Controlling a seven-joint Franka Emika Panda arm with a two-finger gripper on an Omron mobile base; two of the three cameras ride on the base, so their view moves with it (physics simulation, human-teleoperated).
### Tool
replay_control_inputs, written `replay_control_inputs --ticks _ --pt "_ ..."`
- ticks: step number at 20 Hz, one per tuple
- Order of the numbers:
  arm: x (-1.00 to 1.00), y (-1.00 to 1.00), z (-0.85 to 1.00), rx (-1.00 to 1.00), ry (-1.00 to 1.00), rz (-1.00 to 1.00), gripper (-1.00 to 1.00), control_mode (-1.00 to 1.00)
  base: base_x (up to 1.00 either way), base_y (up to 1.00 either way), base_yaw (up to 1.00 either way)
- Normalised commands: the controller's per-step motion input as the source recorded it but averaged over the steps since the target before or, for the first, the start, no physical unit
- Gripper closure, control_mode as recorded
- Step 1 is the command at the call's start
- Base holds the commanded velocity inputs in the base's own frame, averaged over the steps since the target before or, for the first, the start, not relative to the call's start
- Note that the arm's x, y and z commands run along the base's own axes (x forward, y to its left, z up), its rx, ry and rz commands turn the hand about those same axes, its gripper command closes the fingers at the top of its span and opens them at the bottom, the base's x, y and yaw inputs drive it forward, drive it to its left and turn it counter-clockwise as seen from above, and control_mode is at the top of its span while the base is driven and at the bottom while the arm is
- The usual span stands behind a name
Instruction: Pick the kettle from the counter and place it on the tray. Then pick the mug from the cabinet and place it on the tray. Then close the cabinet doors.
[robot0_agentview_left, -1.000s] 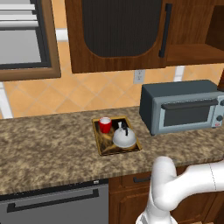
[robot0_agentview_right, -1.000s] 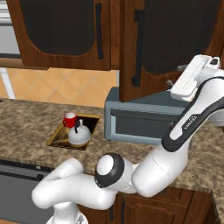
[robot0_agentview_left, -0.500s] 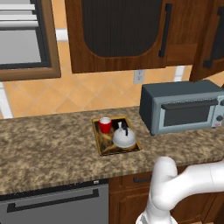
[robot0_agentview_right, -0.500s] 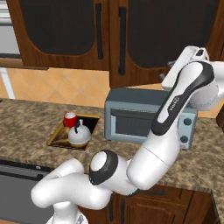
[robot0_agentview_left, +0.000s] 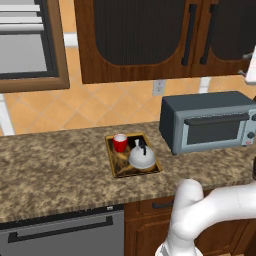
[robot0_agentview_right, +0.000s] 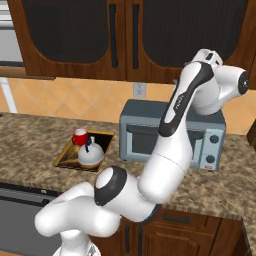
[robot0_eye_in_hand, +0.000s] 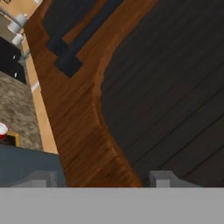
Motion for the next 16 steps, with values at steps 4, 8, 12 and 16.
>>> replay_control_inputs --ticks 4,8,12,16 --pt "1.0 0.69 -0.13 -0.08 -0.02 -0.06 -1.0 -1.0 0.0 0.0 0.0" --pt "0.98 0.67 -0.15 -0.09 -0.03 -0.07 -1.0 -1.0 0.0 0.0 0.0" --pt "0.79 0.67 -0.19 -0.1 -0.02 -0.06 -1.0 -1.0 0.0 0.0 0.0" --pt "0.65 0.67 -0.2 -0.11 0.0 -0.05 -1.0 -1.0 0.0 0.0 0.0"
